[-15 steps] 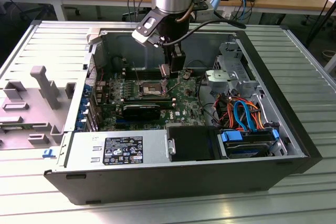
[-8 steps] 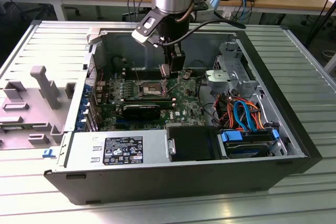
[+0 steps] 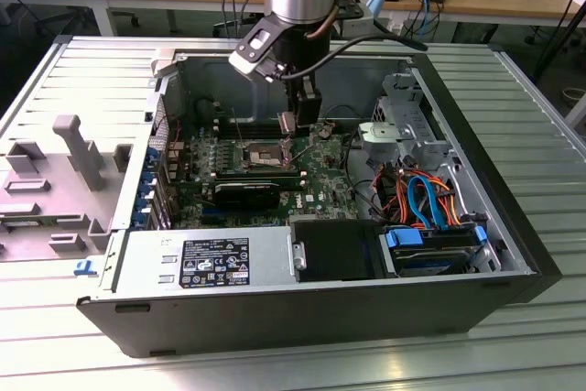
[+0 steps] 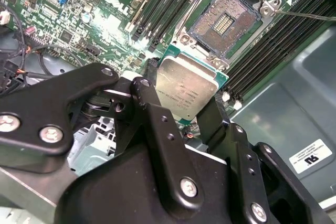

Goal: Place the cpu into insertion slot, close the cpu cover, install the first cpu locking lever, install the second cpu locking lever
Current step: 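Place the cpu into insertion slot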

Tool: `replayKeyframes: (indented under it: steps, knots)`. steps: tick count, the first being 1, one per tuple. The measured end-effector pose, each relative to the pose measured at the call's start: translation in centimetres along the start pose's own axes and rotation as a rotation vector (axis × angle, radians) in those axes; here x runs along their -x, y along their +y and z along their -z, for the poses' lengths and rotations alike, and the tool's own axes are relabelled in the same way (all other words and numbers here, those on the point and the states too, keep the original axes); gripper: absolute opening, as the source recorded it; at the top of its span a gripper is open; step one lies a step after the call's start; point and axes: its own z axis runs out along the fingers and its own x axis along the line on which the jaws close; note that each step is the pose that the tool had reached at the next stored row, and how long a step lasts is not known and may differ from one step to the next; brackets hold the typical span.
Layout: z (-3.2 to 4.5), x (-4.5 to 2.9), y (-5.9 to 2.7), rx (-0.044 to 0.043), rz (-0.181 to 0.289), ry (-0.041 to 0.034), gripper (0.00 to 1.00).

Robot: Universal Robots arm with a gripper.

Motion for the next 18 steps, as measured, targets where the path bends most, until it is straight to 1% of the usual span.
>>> replayKeyframes:
  steps: [6, 18]
  knots:
    - [-0.07, 0.00, -0.01, -0.0016, -0.057, -0.0029, 0.55]
    - [-0.07, 0.01, -0.06, -0.0016, -0.059, -0.0030, 0.55]
